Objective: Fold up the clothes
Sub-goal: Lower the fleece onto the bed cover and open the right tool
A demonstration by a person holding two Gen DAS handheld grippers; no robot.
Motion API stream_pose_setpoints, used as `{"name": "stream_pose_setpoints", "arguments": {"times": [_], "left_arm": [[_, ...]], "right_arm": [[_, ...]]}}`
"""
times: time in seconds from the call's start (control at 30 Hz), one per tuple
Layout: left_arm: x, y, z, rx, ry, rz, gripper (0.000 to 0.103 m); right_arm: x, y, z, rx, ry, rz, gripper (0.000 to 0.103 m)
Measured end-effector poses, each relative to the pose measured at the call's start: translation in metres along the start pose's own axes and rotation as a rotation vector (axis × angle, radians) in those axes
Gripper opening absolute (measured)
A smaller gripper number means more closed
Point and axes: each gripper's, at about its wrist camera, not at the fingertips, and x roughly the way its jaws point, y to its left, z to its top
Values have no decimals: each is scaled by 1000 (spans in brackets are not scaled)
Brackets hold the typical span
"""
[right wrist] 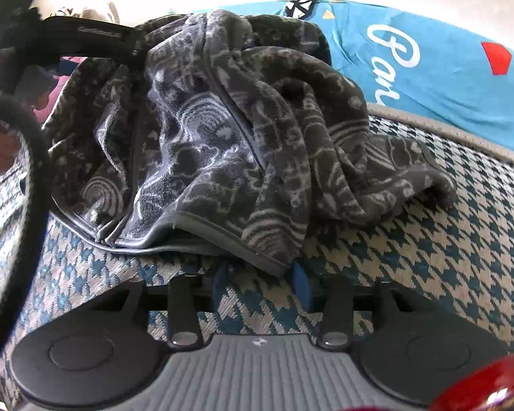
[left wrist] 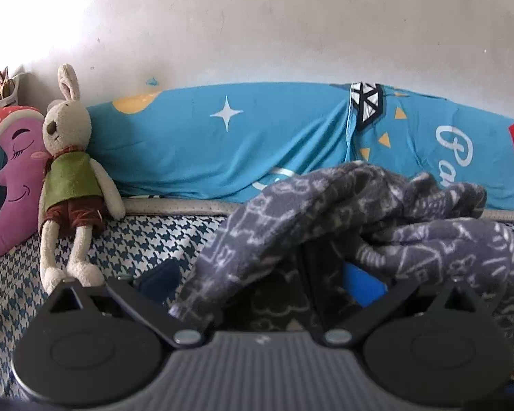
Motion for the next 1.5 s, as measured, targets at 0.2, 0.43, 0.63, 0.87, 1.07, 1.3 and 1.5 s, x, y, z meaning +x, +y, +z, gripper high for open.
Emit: {"name": "stream_pose_setpoints", "arguments": {"times": [0.2,0.43,0.63,0.87,1.07,1.3,1.5], "left_arm": [[2,-7,-1,40,-21,52,74],[-7,4,4,-24,-62,64,25],[-20,36,5,-139,-89,185,25],[2,64,-7,-202,95,160,35],[-13,58,-5,-186,41,161,66],[-29,43,3,-137,-39,151,74],[-43,51,10,-123,-155,266,74]], "right_arm": [[14,8,1,-29,-47,-27,77],[20,13,4,-49,-46,-28,92],[23,16,4,-70,-33,-20,103],[22,14,4,-63,-38,-12,103],[21,14,6,-65,-38,-13,103],[21,16,8,-65,-39,-13,103],[19,15,4,-66,-39,-12,103]]}}
